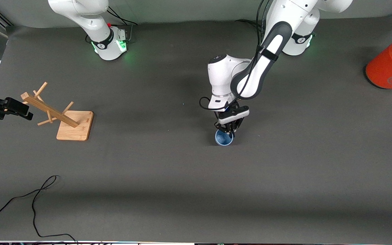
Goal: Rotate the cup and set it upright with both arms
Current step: 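Rotate the cup upright with the left gripper and set it down, then open the left gripper and lift it away from the cup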
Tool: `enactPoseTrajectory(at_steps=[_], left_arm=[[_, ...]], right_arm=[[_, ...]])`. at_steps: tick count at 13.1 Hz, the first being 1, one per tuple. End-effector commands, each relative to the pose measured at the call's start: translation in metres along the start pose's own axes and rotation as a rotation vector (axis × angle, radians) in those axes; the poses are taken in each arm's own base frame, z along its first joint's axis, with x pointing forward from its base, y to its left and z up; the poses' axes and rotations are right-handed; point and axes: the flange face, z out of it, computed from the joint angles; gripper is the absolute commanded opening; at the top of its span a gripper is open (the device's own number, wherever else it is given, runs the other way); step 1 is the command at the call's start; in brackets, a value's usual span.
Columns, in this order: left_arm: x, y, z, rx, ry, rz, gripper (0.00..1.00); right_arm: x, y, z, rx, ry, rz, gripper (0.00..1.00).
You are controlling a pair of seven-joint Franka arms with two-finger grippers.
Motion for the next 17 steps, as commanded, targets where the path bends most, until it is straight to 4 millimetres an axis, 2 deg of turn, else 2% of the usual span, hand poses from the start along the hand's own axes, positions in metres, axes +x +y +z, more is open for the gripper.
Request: enactPoseTrajectory(at_steps=[1,3,7,9,11,14,16,17], left_arm=[[0.007,0.0,-0.007,-0.011,0.031,-0.002,1.0],[0.01,0.001,-0.011,-0.023,0.03,-0.009,1.0],[0.032,0.003,-0.025,-0.02,-0.025,-0.058,1.0],[0.06,0.004,-0.038,-0.006,-0.107,-0.049,1.0],[0.11,-0.009,-0.052,-0.019,-0.192,-0.047,1.0],[0.201,-0.036,-0.07,0.001,-0.335,0.014,1.0],[0.267,-0.06,-0.081,0.01,-0.439,0.048,1.0],[0.293,-0.075,-0.086,0.012,-0.469,0.079,1.0]], right_arm=[[-0.002,0.0,-0.002,0.01,0.004,-0.015,1.0],[-0.002,-0.001,-0.002,0.01,0.004,-0.017,1.0],[-0.002,-0.001,-0.002,0.01,0.006,-0.017,1.0],[-0.002,0.0,-0.002,0.01,0.006,-0.017,1.0],[-0.002,0.0,-0.002,0.01,0.006,-0.017,1.0],[-0.002,0.0,-0.002,0.01,0.006,-0.02,1.0],[-0.003,0.0,-0.003,0.01,0.007,-0.02,1.0],[-0.003,0.0,-0.003,0.01,0.007,-0.02,1.0]])
